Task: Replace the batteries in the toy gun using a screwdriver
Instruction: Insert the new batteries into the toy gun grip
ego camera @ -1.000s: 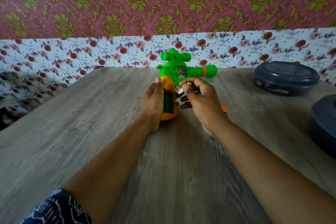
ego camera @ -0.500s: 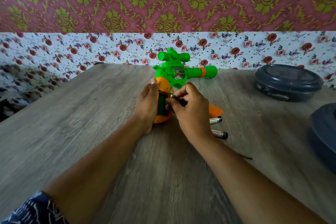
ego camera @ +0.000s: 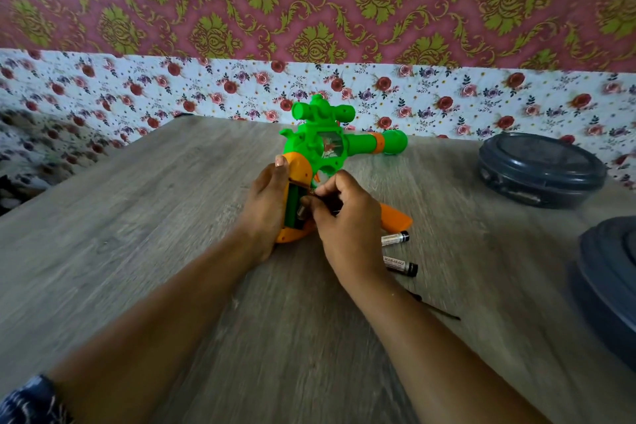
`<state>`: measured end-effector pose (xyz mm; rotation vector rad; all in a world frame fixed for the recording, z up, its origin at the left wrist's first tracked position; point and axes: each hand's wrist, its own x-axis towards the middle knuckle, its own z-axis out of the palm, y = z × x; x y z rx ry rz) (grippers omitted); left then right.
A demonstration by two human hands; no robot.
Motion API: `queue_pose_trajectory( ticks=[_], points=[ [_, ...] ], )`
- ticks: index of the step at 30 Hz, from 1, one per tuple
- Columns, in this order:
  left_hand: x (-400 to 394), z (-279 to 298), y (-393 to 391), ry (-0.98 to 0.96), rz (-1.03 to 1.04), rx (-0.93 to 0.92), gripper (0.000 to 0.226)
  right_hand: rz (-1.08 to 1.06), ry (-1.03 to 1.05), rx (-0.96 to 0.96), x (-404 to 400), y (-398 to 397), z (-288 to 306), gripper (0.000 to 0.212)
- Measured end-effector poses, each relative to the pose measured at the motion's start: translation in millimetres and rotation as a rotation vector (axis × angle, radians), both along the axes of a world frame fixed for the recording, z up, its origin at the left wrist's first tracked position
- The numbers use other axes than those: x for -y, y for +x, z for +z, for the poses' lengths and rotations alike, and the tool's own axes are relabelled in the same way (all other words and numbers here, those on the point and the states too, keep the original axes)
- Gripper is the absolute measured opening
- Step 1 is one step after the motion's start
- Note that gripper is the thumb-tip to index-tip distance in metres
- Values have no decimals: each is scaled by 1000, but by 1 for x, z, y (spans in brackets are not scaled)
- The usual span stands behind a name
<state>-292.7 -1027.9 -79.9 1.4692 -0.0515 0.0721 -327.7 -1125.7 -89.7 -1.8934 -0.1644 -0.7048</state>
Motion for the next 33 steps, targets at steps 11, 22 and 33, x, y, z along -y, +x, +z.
queue_pose_trajectory(
  ticks=[11, 22, 33],
  points=[
    [-1, -5, 8, -18, 5, 59, 30, -13, -259, -74, 2, 7, 2, 28],
    [-6, -1, 6, -25, -28, 68, 28, -70, -437, -74, 0, 0, 3, 44],
    [-3, 3, 0, -50, -12, 61, 29, -71, -472, -106, 0, -4, 6, 47]
  ],
)
